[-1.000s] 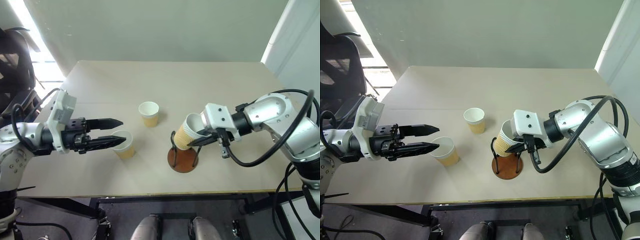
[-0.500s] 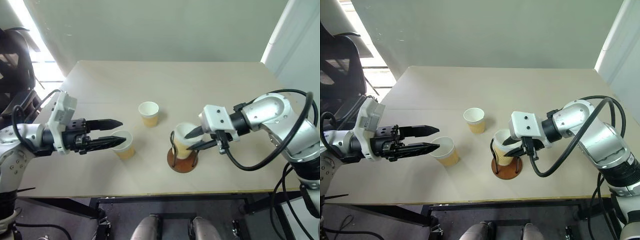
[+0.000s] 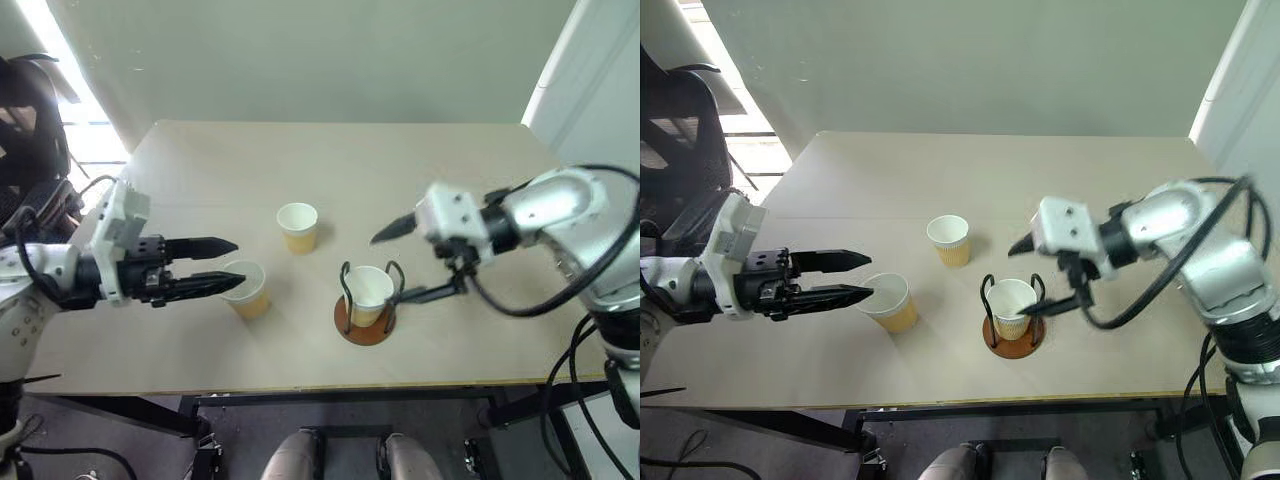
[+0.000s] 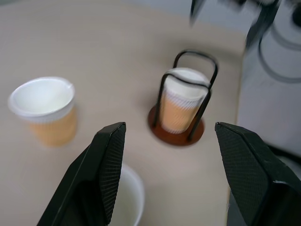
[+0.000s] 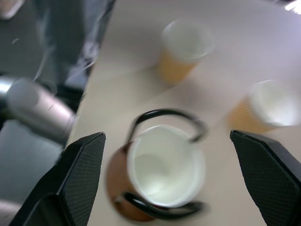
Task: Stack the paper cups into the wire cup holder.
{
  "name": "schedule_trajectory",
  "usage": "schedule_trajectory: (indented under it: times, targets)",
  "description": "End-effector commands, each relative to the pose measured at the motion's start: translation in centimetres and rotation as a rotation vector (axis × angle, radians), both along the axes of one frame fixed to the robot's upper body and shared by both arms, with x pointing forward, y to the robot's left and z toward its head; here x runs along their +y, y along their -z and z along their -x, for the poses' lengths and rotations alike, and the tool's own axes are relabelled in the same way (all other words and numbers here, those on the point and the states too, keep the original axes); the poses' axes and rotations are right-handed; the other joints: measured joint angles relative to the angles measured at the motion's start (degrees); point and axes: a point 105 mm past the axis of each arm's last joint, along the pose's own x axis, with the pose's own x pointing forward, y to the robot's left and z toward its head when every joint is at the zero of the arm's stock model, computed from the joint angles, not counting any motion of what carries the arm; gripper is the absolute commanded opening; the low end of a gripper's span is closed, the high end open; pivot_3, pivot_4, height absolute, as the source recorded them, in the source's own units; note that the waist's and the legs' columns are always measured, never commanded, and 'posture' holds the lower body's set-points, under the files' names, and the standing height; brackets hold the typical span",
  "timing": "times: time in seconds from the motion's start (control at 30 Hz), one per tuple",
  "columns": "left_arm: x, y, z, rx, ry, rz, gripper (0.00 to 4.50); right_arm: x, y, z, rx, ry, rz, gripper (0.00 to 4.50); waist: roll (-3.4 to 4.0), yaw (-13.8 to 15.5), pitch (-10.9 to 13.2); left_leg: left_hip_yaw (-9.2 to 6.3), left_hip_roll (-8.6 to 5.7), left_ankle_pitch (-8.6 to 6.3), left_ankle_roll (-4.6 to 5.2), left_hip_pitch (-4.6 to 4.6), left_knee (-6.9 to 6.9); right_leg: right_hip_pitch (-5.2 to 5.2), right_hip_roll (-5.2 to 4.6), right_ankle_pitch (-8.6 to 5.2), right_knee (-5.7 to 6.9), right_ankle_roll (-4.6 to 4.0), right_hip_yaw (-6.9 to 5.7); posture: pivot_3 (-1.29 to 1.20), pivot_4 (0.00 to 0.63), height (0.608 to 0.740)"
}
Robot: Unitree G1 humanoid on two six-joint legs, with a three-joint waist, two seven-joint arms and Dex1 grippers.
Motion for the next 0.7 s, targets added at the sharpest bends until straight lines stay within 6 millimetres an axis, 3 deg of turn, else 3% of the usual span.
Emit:
schedule_trajectory:
  times: [0.03, 0.13, 0.43, 0.7]
  targets:
    - [1.4, 0.7, -0.1, 0.002, -0.003, -0.156, 3.25, -2.1, -3.6, -0.5, -0.1, 0.091, -0.102, 4.41, -0.03, 0.1, -0.02, 0.0, 0.0, -0.02, -0.01, 0.02, -0.01, 0.0, 0.0, -0.06, 0.0, -0.1, 0.0, 0.0, 0.15, 0.74]
    - [1.8, 0.8, -1.0, -0.028, 0.007, -0.209, 3.25, -3.1, -4.0, -0.8, -0.126, 0.155, -0.113, 4.41, -0.02, 0.15, -0.01, -0.02, 0.0, -0.09, -0.05, 0.03, -0.02, -0.01, -0.01, -0.11, 0.01, -0.19, 0.0, 0.0, 0.15, 0.74]
    - [-0.5, 2.9, -2.7, -0.021, 0.167, -0.289, 3.25, -4.3, -3.9, -0.4, -0.147, 0.239, -0.111, 4.41, -0.02, 0.17, -0.01, -0.03, 0.0, -0.13, -0.05, -0.19, -0.02, -0.2, -0.05, -0.11, 0.03, -0.18, -0.08, 0.0, 0.15, 0.74]
    - [0.3, 4.2, -3.4, -0.007, 0.191, -0.379, 3.25, -5.2, -4.0, -0.2, -0.157, 0.29, -0.103, 4.41, -0.02, -0.03, -0.01, -0.05, 0.03, -0.13, -0.06, -0.24, 0.0, -0.23, -0.05, -0.06, 0.03, 0.03, -0.14, 0.0, 0.15, 0.74]
